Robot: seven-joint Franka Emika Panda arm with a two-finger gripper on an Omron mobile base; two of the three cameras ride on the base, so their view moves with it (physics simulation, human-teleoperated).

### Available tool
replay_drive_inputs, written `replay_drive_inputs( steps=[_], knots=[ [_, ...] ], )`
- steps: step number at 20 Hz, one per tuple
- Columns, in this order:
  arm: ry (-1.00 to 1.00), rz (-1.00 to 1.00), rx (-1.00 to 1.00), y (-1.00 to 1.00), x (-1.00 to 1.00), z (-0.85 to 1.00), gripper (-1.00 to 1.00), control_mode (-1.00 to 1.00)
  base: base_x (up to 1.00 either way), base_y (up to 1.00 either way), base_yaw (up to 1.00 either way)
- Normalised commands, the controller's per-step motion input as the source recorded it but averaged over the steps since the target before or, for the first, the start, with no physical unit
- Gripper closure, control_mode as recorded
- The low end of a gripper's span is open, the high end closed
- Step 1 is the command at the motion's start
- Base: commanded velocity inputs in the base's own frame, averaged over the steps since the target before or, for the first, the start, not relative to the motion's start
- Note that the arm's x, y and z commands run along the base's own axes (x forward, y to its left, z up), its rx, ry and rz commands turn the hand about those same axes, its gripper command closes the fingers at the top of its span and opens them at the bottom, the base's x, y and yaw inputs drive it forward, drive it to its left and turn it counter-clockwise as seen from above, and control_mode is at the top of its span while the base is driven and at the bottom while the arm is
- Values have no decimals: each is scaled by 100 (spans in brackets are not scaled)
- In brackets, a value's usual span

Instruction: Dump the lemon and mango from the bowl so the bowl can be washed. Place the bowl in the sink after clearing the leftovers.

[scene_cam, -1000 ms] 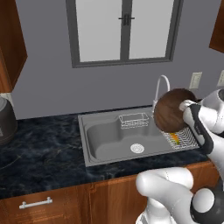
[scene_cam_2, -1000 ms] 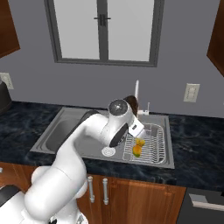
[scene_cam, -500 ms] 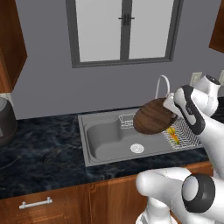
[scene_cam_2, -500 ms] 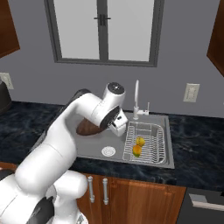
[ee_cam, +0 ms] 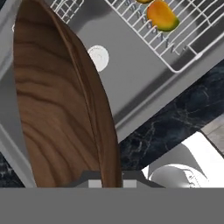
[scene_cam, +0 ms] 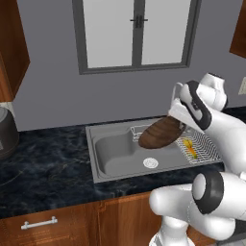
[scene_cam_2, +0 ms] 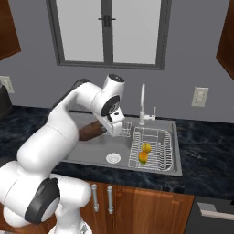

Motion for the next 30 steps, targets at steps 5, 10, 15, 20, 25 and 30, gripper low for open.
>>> replay_drive_inputs(
  steps=[5, 10, 15, 20, 25, 30],
  knots=[
    [3, -1, 0, 30, 0, -47, 100, -100, 0, 0, 0],
    [0, -11, 2, 53, 5, -37, 100, -100, 0, 0, 0],
    [0, -17, 6, 45, 13, -11, 100, -100, 0, 0, 0],
    [0, -20, 0, 36, 4, -21, 100, -100, 0, 0, 0],
    [3, -21, 0, 28, 1, -18, 100, -100, 0, 0, 0],
    [5, -18, 0, 28, 2, -16, 100, -100, 0, 0, 0]
  ],
)
